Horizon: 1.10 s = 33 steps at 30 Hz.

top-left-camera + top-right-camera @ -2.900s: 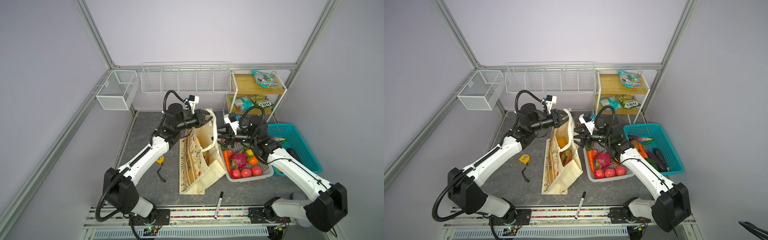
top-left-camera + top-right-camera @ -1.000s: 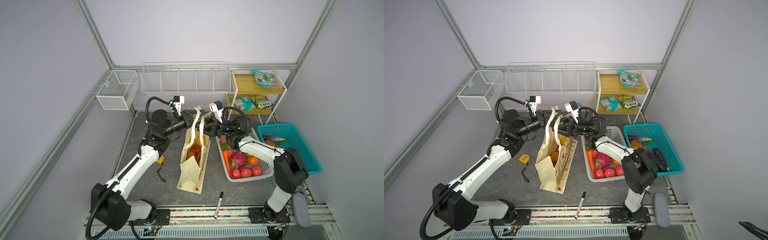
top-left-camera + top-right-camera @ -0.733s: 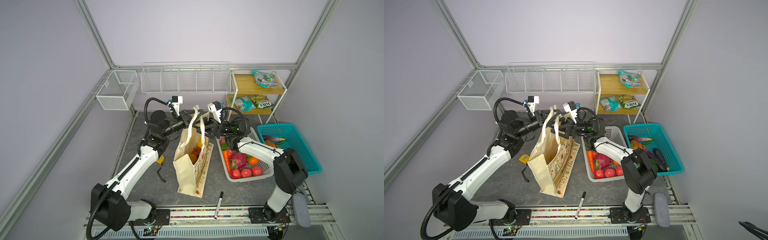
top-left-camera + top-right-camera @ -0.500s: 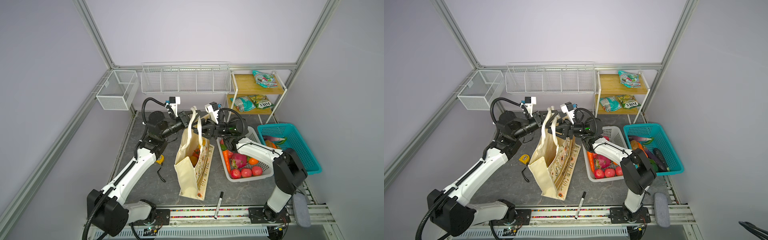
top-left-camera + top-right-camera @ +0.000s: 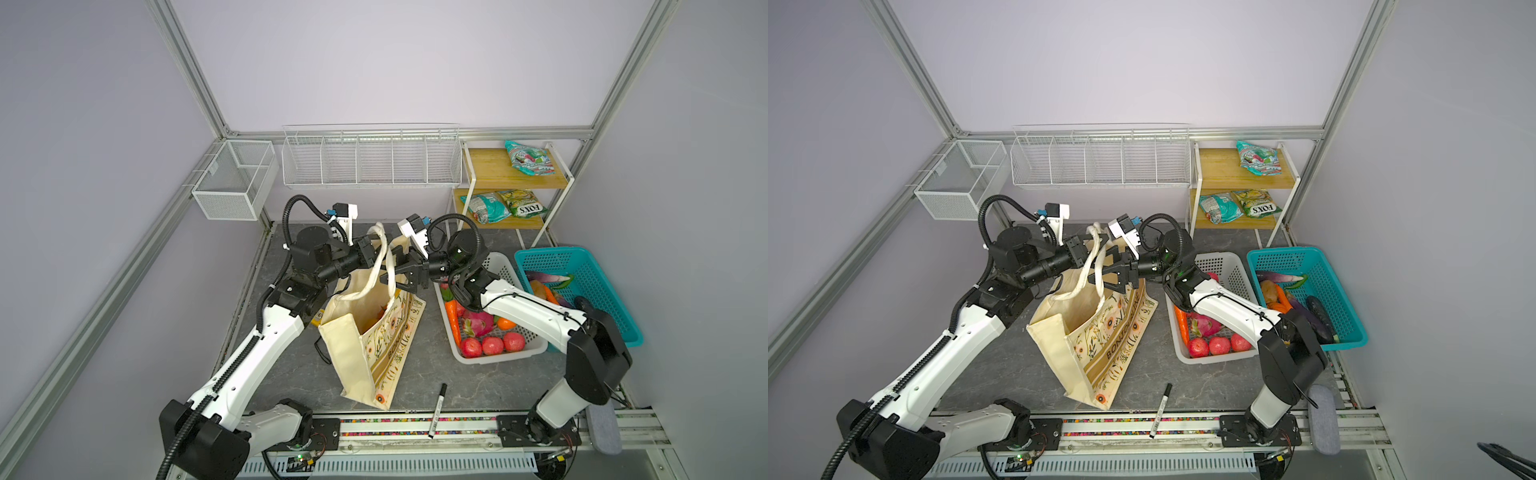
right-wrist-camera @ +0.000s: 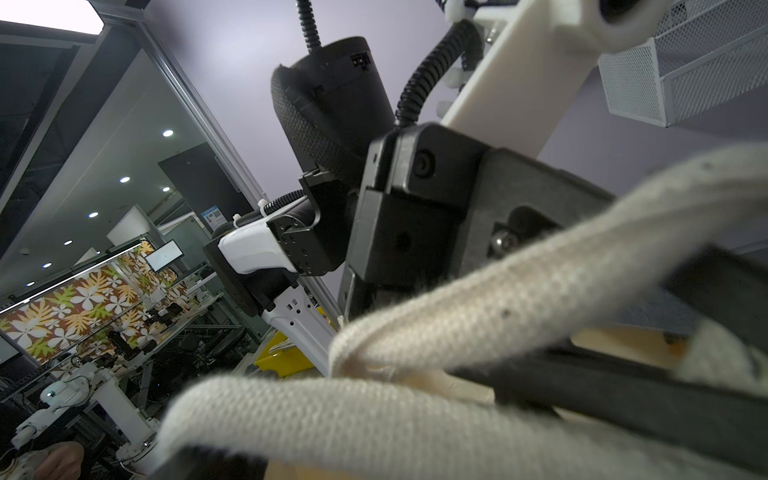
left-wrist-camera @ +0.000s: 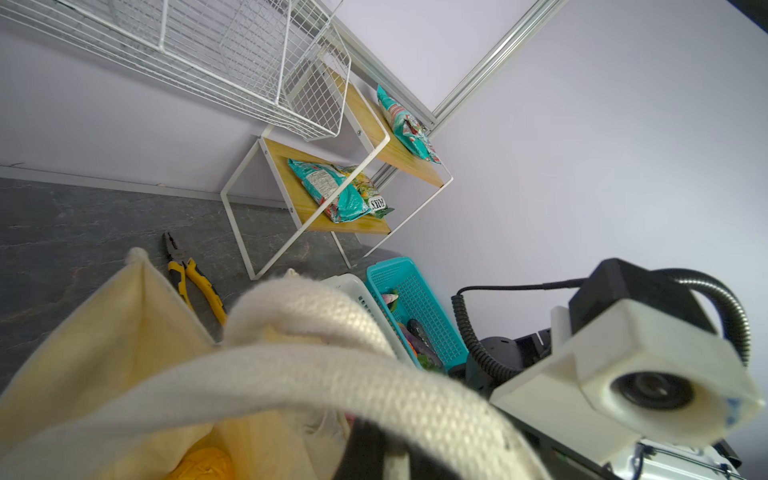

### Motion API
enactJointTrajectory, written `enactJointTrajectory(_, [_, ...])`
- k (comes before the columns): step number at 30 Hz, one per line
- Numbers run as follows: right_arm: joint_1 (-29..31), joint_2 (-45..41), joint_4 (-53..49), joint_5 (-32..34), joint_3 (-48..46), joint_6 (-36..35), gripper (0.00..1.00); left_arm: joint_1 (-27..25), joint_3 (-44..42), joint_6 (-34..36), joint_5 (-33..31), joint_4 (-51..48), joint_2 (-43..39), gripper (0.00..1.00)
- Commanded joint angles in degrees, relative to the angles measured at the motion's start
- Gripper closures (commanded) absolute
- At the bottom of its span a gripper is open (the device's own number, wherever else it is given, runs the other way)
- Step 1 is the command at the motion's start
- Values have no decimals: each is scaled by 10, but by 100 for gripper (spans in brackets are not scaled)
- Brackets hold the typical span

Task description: Place the food into the grocery bag and tie it

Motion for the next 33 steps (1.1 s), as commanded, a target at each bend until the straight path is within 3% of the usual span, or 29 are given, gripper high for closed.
enactJointTrajectory(1, [4,-15,11,36,4,-21,9,-9,8,41,-25,-69,-8,100])
enactJointTrajectory(10, [5,4,13,56,24,1,11,-17,-8,73,-54,-76,-11,100])
enactJointTrajectory(16, [12,2,-45,71,38,-25,11,-30,-11,95,-81,-85,-7,100])
enactJointTrajectory(19, [17,-2,-99,85,44,-58,20,-35,-12,102,-93,-88,-7,100])
enactJointTrajectory(22, [22,-4,-176,103,56,-104,37,-39,-12,108,-103,-92,-8,100])
enactJointTrajectory(25, [25,0,-180,106,52,-102,56,-41,-14,110,-106,-93,-10,100])
enactJointTrajectory(29, [26,-2,-176,106,44,-99,69,-41,-17,109,-108,-93,-15,100])
enactJointTrajectory(31, [27,-3,-173,108,43,-96,71,-41,-19,108,-107,-91,-17,100])
enactJointTrajectory(33, [30,-2,-167,107,44,-91,62,-42,-20,105,-106,-88,-17,100])
